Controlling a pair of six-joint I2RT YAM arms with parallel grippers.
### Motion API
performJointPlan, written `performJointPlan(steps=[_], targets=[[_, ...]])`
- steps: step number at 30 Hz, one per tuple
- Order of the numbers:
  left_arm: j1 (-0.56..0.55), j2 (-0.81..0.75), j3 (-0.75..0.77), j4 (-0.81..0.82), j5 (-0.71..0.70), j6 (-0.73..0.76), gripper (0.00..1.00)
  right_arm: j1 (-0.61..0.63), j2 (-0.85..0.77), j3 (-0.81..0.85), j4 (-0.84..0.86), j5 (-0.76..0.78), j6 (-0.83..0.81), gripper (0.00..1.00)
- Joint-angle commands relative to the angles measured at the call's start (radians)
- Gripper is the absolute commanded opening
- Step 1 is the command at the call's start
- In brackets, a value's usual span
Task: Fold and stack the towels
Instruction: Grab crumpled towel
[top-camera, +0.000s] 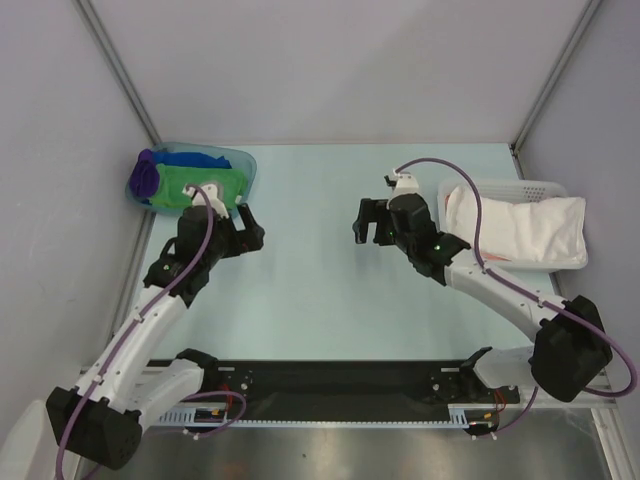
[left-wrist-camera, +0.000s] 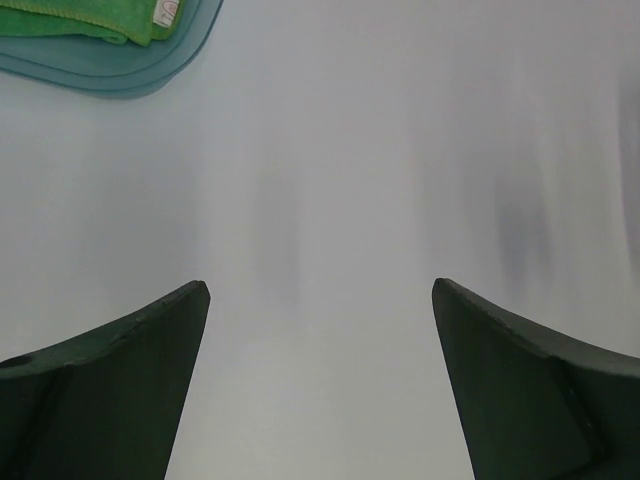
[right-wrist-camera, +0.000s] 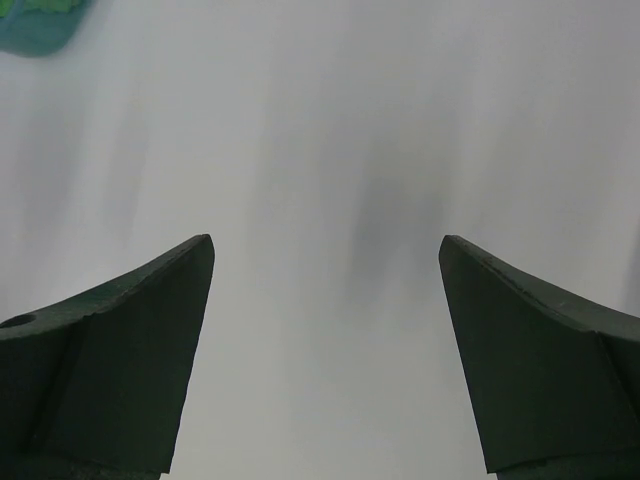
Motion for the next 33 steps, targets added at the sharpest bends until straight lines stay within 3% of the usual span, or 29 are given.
performJointPlan(steps=[1,5,10,12,16,21,27,33], targets=[[0.005,0.058,0.066,0.009,-0.082,-0.026,1.00,-0.007,0.035,0.088,-0.015,-0.039,-0.023,1.00],[0.017,0.214,0.199,-0.009,-0.337,-0.067,1.00,-0.008,0.036,0.090,-0.023,-0.085,-0.028,1.00],[0.092,0.426,0.333,0.066,-0.471,-0.131,0.93,-0.017,0.026,0.088,-0.037,-0.098,-0.025,1.00],[0.152,0.561,0.429,0.081,-0.467,-0.149,0.89,-0.019,0.022,0.094,-0.048,-0.107,-0.028,1.00],[0.235,0.791,0.616,0.056,-0.409,-0.177,0.71,-0.025,0.019,0.099,-0.064,-0.090,-0.034,1.00],[0.259,1.108,0.891,-0.043,-0.472,-0.155,0.70,-0.030,0.015,0.102,-0.066,-0.104,-0.031,1.00],[0.307,1.342,1.144,-0.169,-0.432,-0.212,0.69,-0.030,0.033,0.091,-0.066,-0.108,-0.028,1.00],[0.307,1.411,1.210,-0.171,-0.404,-0.192,0.45,-0.031,0.047,0.090,-0.066,-0.107,-0.030,1.00]])
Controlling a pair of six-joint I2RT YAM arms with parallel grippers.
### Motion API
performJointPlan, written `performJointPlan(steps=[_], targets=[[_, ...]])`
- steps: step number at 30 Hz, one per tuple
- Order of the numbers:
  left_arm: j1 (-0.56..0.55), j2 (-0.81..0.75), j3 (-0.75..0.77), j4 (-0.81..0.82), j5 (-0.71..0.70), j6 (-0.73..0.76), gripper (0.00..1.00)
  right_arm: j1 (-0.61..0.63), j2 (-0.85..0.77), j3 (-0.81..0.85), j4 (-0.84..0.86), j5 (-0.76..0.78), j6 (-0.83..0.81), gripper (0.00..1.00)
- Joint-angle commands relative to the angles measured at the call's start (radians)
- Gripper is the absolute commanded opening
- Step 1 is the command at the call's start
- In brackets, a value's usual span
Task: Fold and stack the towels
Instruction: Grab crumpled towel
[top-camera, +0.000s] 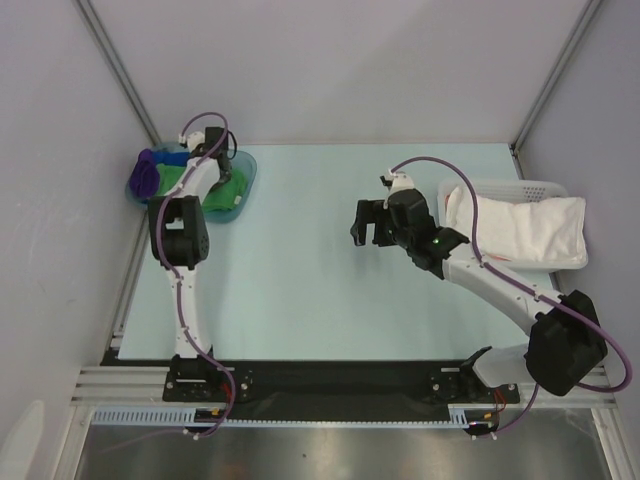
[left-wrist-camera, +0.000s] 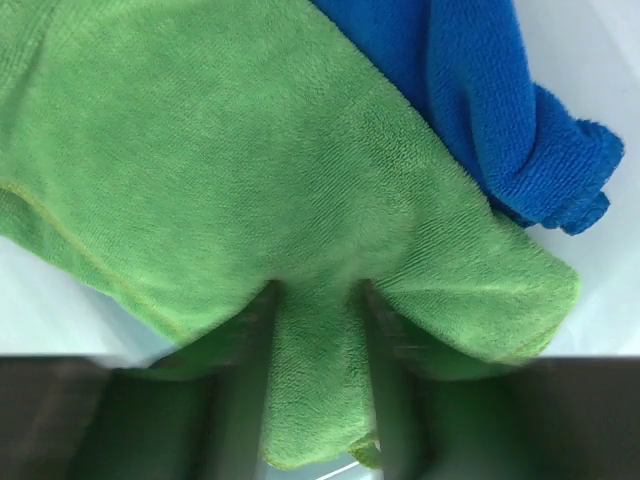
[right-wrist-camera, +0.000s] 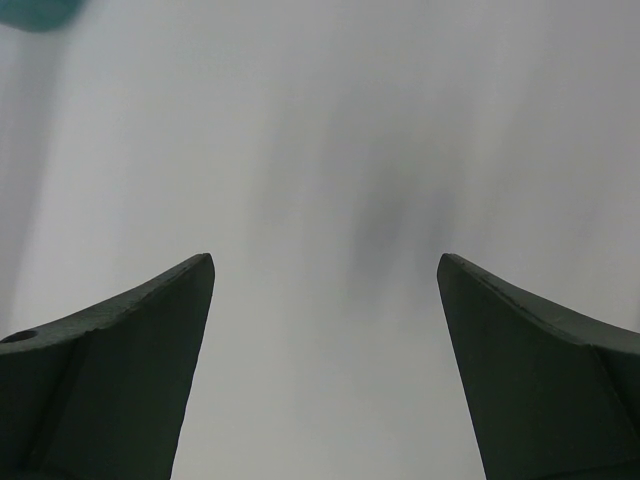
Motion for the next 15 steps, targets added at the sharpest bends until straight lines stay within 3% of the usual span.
performJointPlan(steps=[1,3,7,15], targets=[[0.006,-0.022,0.059,-0.008,0.019,-0.004,0.36,-0.005,0.009,0.038,0.011,-0.010,-0.013,1.00],[0.033,-0.024,0.057,0.001,0.025,0.005,0.29,-0.005,0.010,0.041,0.012,-0.010,-0.013,1.00],[0.033,-0.057,0.025,0.032,0.035,0.022,0.00,-0.006,0.024,0.042,0.017,-0.017,-0.013,1.00],[0.032,-0.298,-0.292,0.364,0.058,0.043,0.00,-0.006,0.047,0.055,0.018,-0.028,-0.011,1.00]])
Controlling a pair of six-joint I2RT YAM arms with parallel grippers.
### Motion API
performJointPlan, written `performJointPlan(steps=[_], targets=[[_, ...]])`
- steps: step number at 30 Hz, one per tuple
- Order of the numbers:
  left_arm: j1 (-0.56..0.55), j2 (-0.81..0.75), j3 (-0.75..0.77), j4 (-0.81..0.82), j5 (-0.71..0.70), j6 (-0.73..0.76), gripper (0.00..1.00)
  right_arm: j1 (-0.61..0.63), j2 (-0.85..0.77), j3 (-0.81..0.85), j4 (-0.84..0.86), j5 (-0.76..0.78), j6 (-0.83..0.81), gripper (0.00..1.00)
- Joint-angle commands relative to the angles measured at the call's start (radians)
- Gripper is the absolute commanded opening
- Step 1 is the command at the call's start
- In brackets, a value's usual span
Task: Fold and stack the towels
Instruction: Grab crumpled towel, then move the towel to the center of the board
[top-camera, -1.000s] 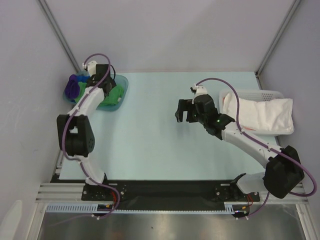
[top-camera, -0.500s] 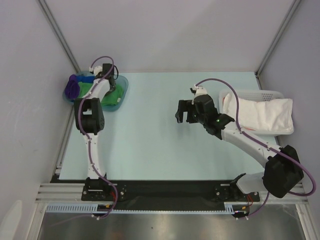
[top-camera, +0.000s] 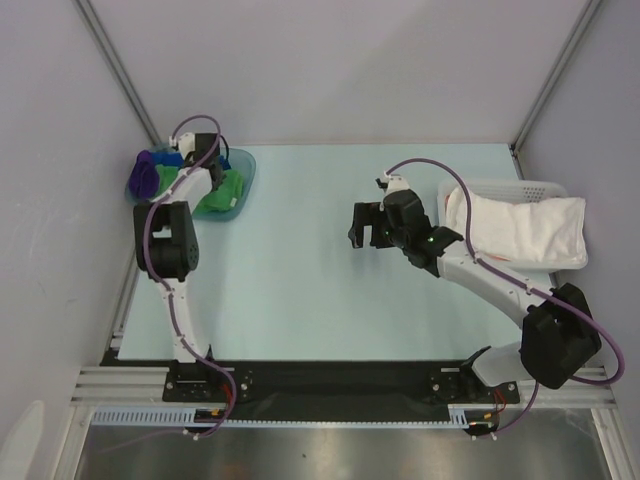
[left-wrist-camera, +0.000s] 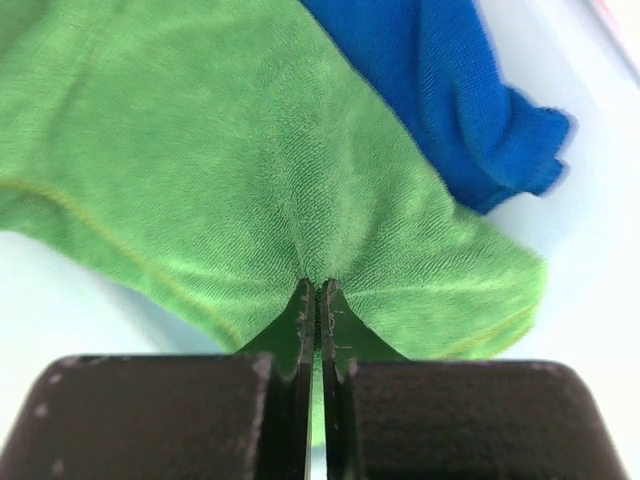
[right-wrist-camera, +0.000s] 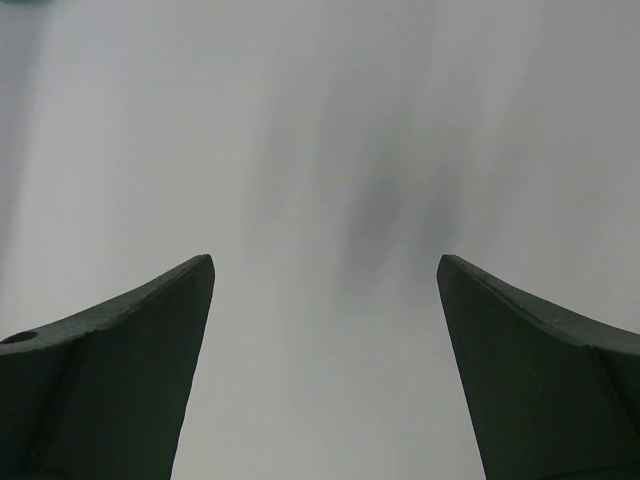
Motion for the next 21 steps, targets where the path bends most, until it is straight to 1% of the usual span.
performJointPlan(steps=[1,2,4,5,8,12,13,16,18,19,21], targets=[[0.009,-0.229,-0.131,0.277,0.011,0.023,0.00,-0.005,0.004,0.049,0.020,-0.010,-0.013,1.00],[0.008,-0.260,-0.214,0.325,0.016,0.026,0.00,-0.005,0.006,0.049,0.023,-0.017,-0.016,1.00],[0.000,-0.340,-0.279,0.450,0.008,0.044,0.00,-0.006,0.007,0.047,0.026,-0.017,-0.016,1.00],[-0.005,-0.361,-0.335,0.487,-0.021,0.055,0.00,-0.005,0.010,0.047,0.031,-0.023,-0.016,1.00],[-0.086,-0.456,-0.449,0.655,-0.084,0.130,0.00,-0.006,0.019,0.047,0.038,-0.032,-0.017,1.00],[-0.152,-0.527,-0.515,0.738,-0.142,0.185,0.00,-0.005,0.027,0.049,0.043,-0.036,-0.016,1.00],[-0.166,-0.547,-0.534,0.785,-0.148,0.193,0.00,-0.005,0.027,0.047,0.044,-0.038,-0.016,1.00],[-0.239,-0.608,-0.589,0.849,-0.205,0.244,0.00,-0.005,0.026,0.043,0.055,-0.049,-0.017,1.00],[-0.308,-0.662,-0.623,0.908,-0.251,0.302,0.00,-0.005,0.021,0.038,0.055,-0.047,-0.016,1.00],[-0.356,-0.679,-0.629,0.913,-0.266,0.320,0.00,-0.005,0.018,0.037,0.058,-0.044,-0.013,1.00],[-0.403,-0.723,-0.637,0.913,-0.291,0.349,0.00,-0.005,0.003,0.027,0.061,-0.033,-0.010,1.00]])
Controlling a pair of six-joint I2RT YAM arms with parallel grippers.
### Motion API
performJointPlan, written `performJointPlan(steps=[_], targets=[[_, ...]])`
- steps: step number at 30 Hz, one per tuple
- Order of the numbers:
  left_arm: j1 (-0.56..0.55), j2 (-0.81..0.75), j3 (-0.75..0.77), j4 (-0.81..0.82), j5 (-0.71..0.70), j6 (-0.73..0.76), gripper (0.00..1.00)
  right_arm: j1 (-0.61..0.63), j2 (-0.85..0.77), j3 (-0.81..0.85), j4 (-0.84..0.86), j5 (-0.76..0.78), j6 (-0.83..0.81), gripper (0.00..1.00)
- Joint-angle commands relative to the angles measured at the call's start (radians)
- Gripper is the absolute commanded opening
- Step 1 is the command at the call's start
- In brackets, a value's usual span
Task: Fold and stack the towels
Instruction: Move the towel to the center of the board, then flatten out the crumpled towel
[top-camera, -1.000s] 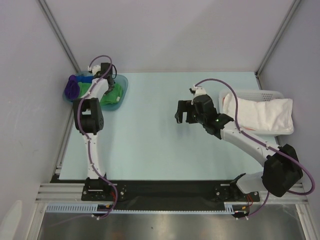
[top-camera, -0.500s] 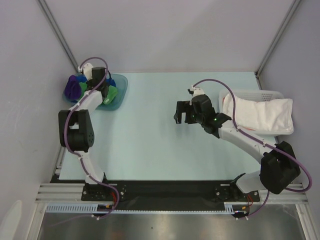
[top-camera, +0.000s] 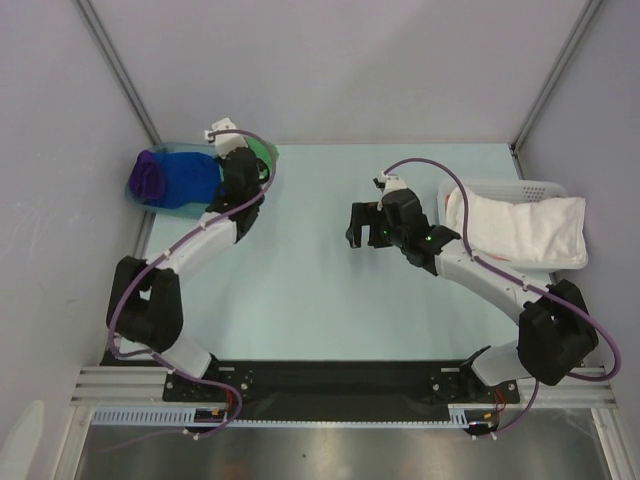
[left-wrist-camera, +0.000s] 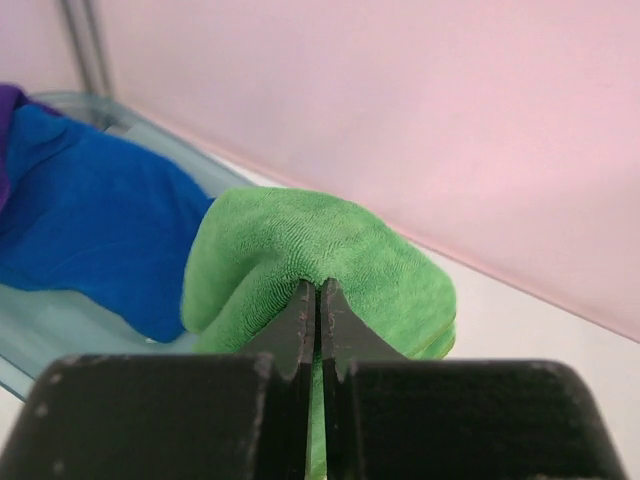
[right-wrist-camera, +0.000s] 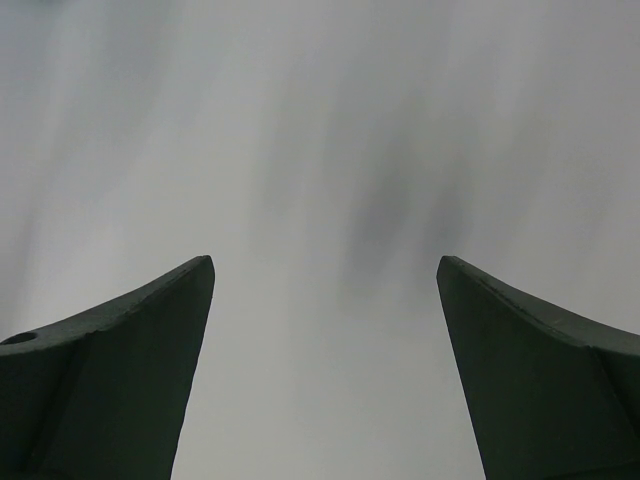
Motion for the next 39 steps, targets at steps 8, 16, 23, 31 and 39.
performJointPlan(steps=[8,16,23,31,39], targets=[[-0.377,-0.217,0.151,-0.158,-0.284,0.119,0.00,-0.009,-0.101,-0.015,0.065,0.067,0.026,1.00],[-0.442,-0.307,0.046,-0.596,-0.090,-0.308,0.23,-0.018,-0.173,-0.057,0.065,0.156,0.058,1.00],[-0.324,-0.316,-0.132,-0.643,0.120,-0.414,0.80,-0.006,-0.126,-0.055,0.053,0.119,0.072,1.00],[-0.298,-0.347,-0.192,-0.694,0.189,-0.447,0.63,0.124,0.089,0.014,0.064,0.076,0.046,0.84],[-0.177,-0.438,-0.324,-0.683,0.277,-0.469,0.55,0.294,0.178,0.003,0.154,0.079,0.078,0.69]])
